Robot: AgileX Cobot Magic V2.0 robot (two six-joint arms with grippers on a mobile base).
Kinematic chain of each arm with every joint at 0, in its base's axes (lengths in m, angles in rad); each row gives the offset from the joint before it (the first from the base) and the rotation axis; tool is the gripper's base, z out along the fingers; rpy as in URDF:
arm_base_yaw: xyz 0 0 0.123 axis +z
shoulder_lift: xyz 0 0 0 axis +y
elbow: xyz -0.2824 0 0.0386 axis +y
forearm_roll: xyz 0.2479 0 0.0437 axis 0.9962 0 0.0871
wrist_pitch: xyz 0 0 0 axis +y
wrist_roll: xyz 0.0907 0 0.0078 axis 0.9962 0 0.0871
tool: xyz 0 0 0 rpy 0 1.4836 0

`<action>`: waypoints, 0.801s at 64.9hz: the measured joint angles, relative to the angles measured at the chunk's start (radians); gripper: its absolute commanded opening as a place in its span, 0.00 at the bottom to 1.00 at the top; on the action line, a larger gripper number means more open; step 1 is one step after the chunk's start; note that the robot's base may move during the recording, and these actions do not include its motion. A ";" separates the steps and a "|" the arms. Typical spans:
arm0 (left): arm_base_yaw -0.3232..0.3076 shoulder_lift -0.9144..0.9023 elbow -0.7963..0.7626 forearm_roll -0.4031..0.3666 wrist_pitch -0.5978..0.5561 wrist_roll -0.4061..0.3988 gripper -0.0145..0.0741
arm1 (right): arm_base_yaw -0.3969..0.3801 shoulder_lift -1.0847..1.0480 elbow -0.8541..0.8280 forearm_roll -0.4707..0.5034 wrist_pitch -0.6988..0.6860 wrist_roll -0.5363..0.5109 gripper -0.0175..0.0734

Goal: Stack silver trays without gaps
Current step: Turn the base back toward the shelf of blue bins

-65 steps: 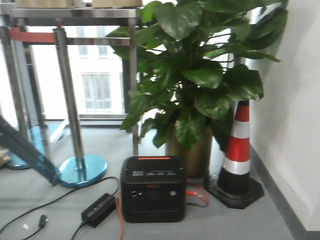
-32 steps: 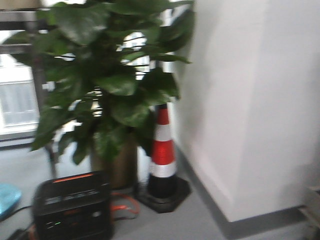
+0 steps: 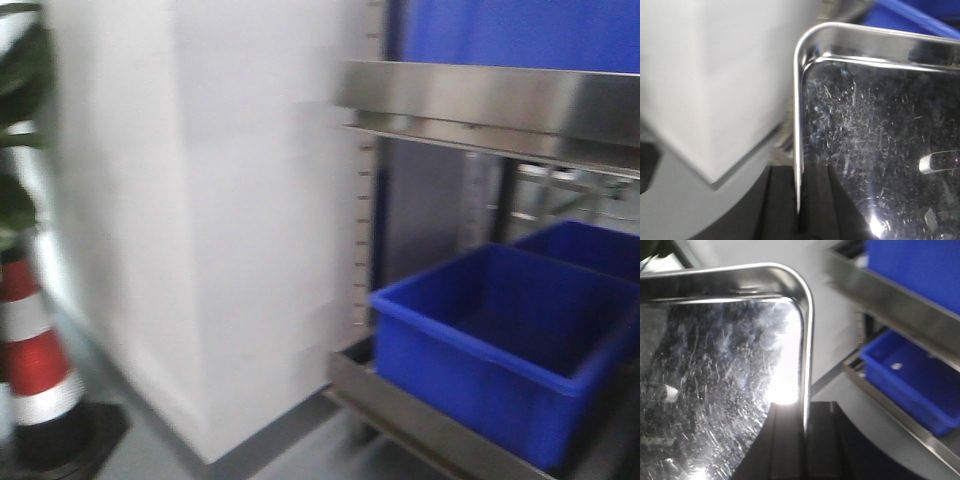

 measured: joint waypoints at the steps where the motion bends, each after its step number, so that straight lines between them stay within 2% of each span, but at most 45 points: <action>1: 0.000 0.000 0.000 0.000 -0.002 0.000 0.14 | 0.000 0.000 0.000 0.000 0.000 0.000 0.12; 52: 0.000 0.000 0.000 0.004 -0.006 0.000 0.14 | 0.000 -0.002 0.000 0.000 0.000 0.000 0.12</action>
